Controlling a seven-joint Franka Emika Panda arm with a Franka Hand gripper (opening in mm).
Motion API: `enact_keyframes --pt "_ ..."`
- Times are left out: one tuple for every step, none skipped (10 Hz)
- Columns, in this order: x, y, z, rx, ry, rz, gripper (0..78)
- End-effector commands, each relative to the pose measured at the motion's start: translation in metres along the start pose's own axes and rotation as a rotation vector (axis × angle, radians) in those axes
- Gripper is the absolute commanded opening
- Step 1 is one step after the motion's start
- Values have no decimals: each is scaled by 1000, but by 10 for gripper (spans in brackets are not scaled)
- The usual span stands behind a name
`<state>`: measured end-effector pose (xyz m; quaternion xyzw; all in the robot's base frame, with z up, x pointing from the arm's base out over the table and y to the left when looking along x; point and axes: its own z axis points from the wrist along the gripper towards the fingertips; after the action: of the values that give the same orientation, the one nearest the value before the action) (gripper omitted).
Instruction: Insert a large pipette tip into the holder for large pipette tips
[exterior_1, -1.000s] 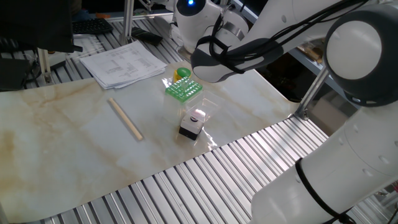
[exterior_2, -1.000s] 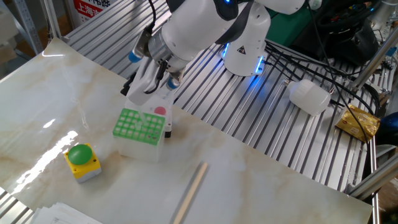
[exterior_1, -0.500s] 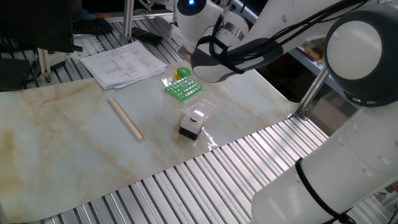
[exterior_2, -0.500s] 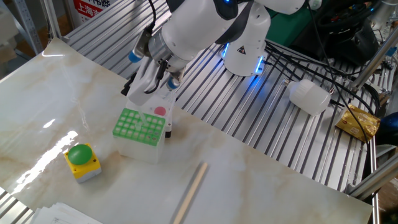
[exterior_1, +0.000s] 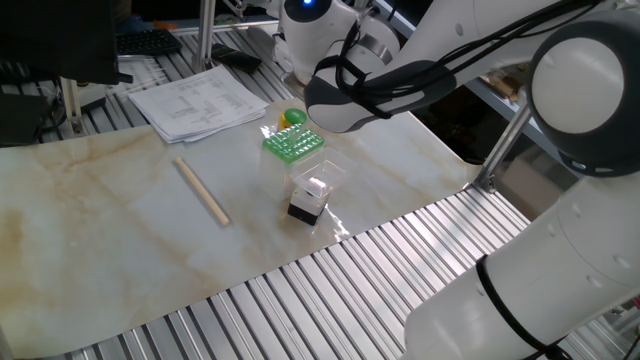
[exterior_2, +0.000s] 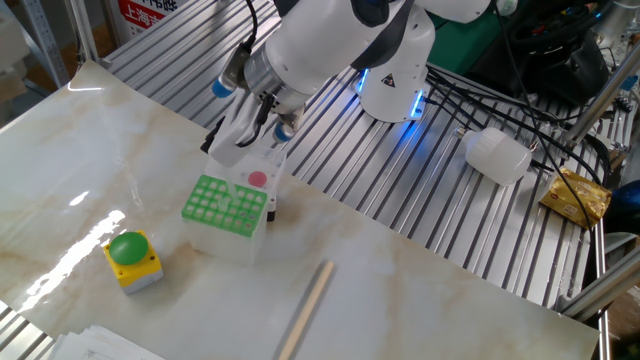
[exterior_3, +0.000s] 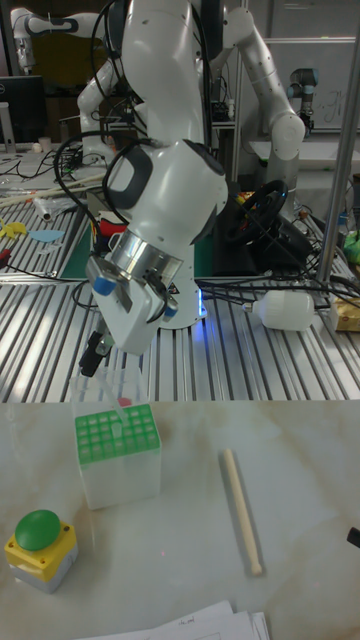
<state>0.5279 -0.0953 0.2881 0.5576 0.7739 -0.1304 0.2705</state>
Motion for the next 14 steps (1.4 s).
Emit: enact_keyframes --pt "-1 1 -2 -3 -2 13 775" --pt "-1 1 -2 -3 -2 13 775" --pt "-1 1 -2 -3 -2 13 775" --pt "-1 1 -2 -3 -2 13 775" --pt "-1 1 -2 -3 -2 13 775" --pt "-1 1 -2 -3 -2 13 775" --pt "-1 1 -2 -3 -2 13 775" --pt "-1 1 -2 -3 -2 13 775" --pt "-1 1 -2 -3 -2 13 775" --pt "-1 1 -2 -3 -2 13 775" --pt "-1 1 -2 -3 -2 13 775" --pt "-1 1 -2 -3 -2 13 775" --pt "-1 1 -2 -3 -2 13 775" --pt "-13 -5 -27 -78 325 -38 775"
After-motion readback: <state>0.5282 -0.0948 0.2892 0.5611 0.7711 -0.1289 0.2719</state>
